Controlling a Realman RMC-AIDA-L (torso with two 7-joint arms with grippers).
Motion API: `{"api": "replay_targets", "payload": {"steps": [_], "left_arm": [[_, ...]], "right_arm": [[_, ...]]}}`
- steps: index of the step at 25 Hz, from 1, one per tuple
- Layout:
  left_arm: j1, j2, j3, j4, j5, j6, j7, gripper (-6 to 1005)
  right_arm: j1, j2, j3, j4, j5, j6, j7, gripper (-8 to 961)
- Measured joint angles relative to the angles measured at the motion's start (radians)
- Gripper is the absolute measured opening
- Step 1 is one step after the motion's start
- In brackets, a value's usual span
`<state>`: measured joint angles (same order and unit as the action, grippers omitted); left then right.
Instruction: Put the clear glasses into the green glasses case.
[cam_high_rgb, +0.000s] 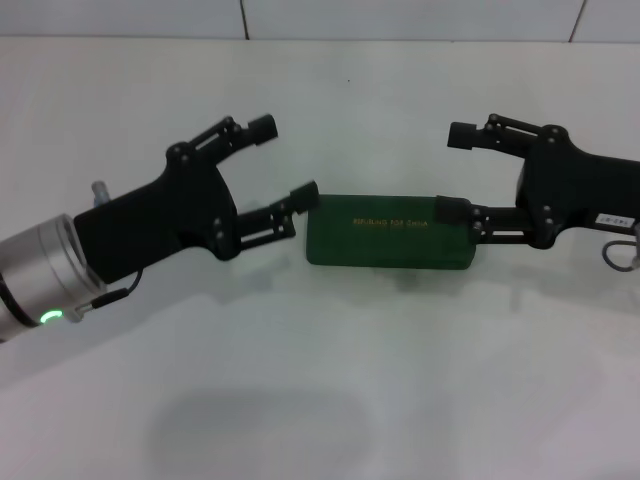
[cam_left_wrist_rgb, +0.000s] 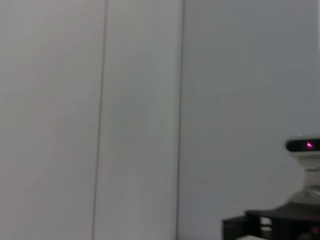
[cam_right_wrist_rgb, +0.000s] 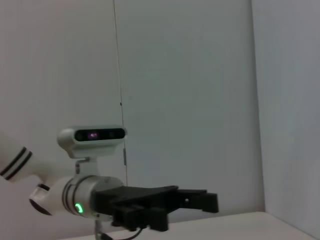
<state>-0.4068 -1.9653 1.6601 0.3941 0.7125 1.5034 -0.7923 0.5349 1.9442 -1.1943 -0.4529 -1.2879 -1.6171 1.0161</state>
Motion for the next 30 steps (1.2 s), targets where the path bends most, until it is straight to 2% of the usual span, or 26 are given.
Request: {"api": "replay_targets", "payload": {"steps": [3, 7, 9, 17, 30], "left_arm": [[0.002, 0.004, -0.002, 0.001, 0.016, 0.01, 0.0, 756], [-0.001, 0.006, -0.011, -0.006, 0.021, 0.013, 0.001, 884], [-0.004, 0.006, -0.014, -0.007, 0.029, 0.014, 0.009, 882], [-0.007, 0.006, -0.014, -0.006, 0.032, 0.016, 0.033, 879], [0.003, -0.009, -0.024, -0.009, 0.036, 0.01, 0.052, 879]], "right_arm": [[0.004, 0.006, -0.005, -0.006, -0.003, 0.019, -0.016, 768], [0.011, 0.015, -0.005, -0.01, -0.003, 0.038, -0.017, 835], [0.011, 0.019, -0.004, -0.012, -0.004, 0.046, -0.02, 869], [-0.001, 0.033, 0.0, -0.013, -0.004, 0.049, -0.057, 860], [-0.018, 0.044, -0.007, -0.011, -0.004, 0.073, -0.067, 859]]}}
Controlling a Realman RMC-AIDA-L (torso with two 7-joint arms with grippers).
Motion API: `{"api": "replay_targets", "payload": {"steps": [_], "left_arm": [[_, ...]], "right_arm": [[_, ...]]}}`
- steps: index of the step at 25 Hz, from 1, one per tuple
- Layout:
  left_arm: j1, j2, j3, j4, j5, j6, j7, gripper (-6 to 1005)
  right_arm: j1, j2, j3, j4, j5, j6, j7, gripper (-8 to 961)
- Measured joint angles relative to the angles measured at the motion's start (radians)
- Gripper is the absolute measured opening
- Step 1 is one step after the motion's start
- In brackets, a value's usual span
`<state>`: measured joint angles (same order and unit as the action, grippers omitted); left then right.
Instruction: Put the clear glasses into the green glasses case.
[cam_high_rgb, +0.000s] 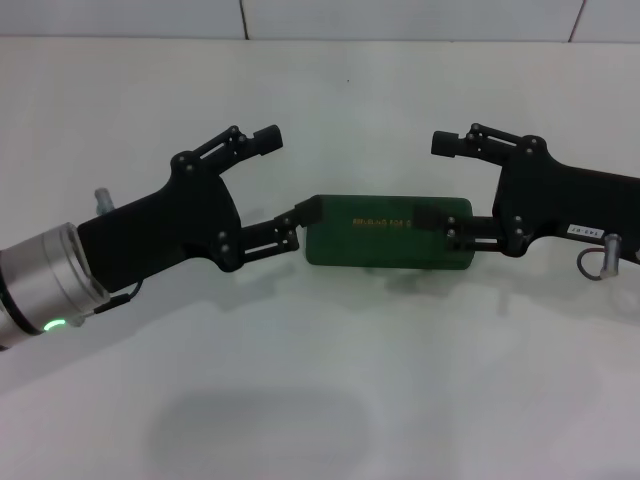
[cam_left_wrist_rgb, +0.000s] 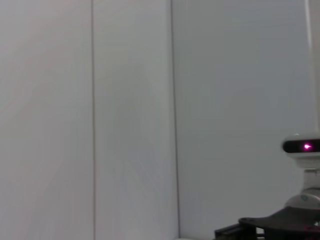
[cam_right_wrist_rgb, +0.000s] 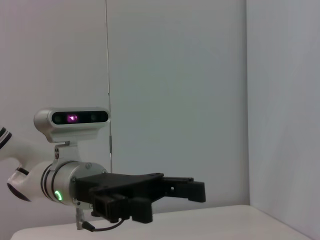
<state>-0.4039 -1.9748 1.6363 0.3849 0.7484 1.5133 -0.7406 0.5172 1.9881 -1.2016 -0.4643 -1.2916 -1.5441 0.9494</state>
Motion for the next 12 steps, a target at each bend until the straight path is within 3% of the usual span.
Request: {"api": "replay_targets", "payload": {"steps": [12], "left_arm": [[0.014, -0.023, -0.045, -0.028, 0.006, -0.001, 0.016, 878]], "right_arm": [[-0.002, 0.02, -0.001, 0.0, -0.011, 0.042, -0.001, 860]]}}
